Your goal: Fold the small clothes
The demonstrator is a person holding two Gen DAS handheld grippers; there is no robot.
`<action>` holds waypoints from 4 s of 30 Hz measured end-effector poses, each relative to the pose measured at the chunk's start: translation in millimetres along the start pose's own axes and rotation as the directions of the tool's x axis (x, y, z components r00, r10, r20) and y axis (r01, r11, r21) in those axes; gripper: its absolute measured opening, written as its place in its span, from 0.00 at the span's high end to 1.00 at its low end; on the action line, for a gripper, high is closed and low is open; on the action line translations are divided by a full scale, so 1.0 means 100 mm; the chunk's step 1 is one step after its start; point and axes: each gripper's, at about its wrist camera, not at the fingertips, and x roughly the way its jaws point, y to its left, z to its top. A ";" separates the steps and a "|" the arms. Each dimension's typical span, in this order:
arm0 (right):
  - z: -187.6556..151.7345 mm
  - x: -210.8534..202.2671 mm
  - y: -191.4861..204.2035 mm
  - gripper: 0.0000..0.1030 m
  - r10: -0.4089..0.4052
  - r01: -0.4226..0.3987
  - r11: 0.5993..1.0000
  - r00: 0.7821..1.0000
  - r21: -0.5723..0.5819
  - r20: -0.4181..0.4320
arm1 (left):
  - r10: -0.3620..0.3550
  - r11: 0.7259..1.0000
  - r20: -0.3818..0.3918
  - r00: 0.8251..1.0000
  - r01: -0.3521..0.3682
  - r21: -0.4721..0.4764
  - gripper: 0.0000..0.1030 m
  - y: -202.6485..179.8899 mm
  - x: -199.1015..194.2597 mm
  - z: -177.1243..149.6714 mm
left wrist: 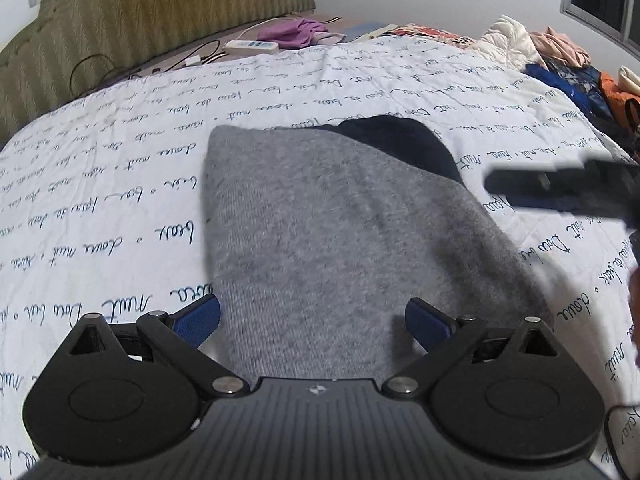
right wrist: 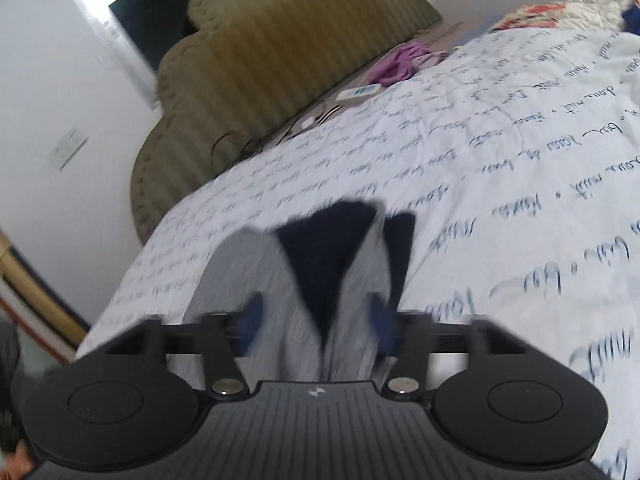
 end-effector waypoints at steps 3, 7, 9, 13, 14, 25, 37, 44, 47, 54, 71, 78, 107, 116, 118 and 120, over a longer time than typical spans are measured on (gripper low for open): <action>-0.15 -0.04 0.16 0.35 -0.015 0.013 0.998 1.000 -0.065 -0.020 | 0.006 1.000 -0.008 1.000 -0.006 -0.004 0.02 -0.01 0.00 -0.03; -0.32 0.05 0.27 0.35 -0.051 0.042 0.992 0.996 -0.122 -0.070 | 0.008 1.000 -0.009 1.000 -0.008 -0.007 0.02 -0.02 -0.01 -0.07; -0.39 0.11 0.24 0.36 -0.105 0.094 0.987 0.991 -0.128 -0.086 | 0.011 1.000 -0.010 1.000 -0.011 -0.005 0.02 -0.02 -0.01 -0.08; -0.48 0.15 0.21 0.35 -0.219 0.202 0.962 0.973 -0.181 -0.077 | 0.015 1.000 -0.016 1.000 -0.015 -0.005 0.02 -0.02 0.00 -0.11; -0.48 0.14 0.20 0.35 -0.210 0.194 0.965 0.974 -0.177 -0.079 | 0.015 1.000 -0.019 1.000 -0.015 -0.008 0.02 -0.02 0.01 -0.12; -0.52 0.12 0.13 0.36 -0.199 0.187 0.972 0.977 -0.141 -0.077 | 0.009 1.000 -0.025 1.000 -0.010 -0.025 0.02 0.00 0.00 -0.15; -0.52 -0.12 0.18 0.36 -0.203 0.197 0.969 0.979 -0.148 -0.025 | 0.004 0.997 -0.012 1.000 -0.005 -0.074 0.01 0.23 -0.16 -0.27; -0.64 -0.15 0.41 0.37 -0.112 0.091 0.958 0.992 -0.273 -0.063 | 0.000 0.995 -0.045 0.999 -0.004 -0.104 0.00 0.34 -0.08 -0.37; -0.69 -0.08 0.37 0.63 -0.162 0.134 0.956 0.983 -0.260 -0.089 | -0.016 0.992 -0.020 1.000 0.014 -0.125 0.00 0.42 -0.16 -0.34; -0.73 -0.12 0.34 0.79 -0.167 0.133 0.954 0.980 -0.268 -0.108 | -0.060 0.980 0.009 0.998 0.061 -0.189 0.01 0.52 -0.24 -0.27; -0.63 0.07 -0.06 0.50 0.003 0.006 0.997 0.993 0.079 -0.114 | -0.309 0.867 0.084 0.948 0.316 -0.384 0.03 0.78 0.12 -0.34; -0.65 0.16 -0.09 0.79 0.032 -0.019 0.992 0.994 0.128 -0.107 | -0.292 0.875 0.053 0.955 0.289 -0.388 0.75 0.75 0.14 -0.38; 0.31 0.66 -0.50 0.18 -0.049 0.061 0.987 0.995 0.146 -0.089 | -0.258 0.911 0.079 0.963 0.270 -0.310 0.07 1.13 0.50 0.63; 0.50 1.21 -0.44 0.56 0.030 -0.015 0.990 0.994 0.137 -0.107 | -0.374 0.775 0.085 0.924 0.362 -0.518 0.53 1.33 1.26 0.81; 0.49 1.22 -0.34 0.66 0.025 -0.015 0.996 0.994 0.090 -0.107 | -0.320 0.822 0.093 0.943 0.325 -0.467 0.72 1.25 1.20 0.83; 0.51 1.18 -0.28 0.69 0.033 -0.028 0.998 0.996 0.052 -0.088 | -0.267 0.867 0.141 0.953 0.302 -0.396 0.75 1.15 1.02 0.82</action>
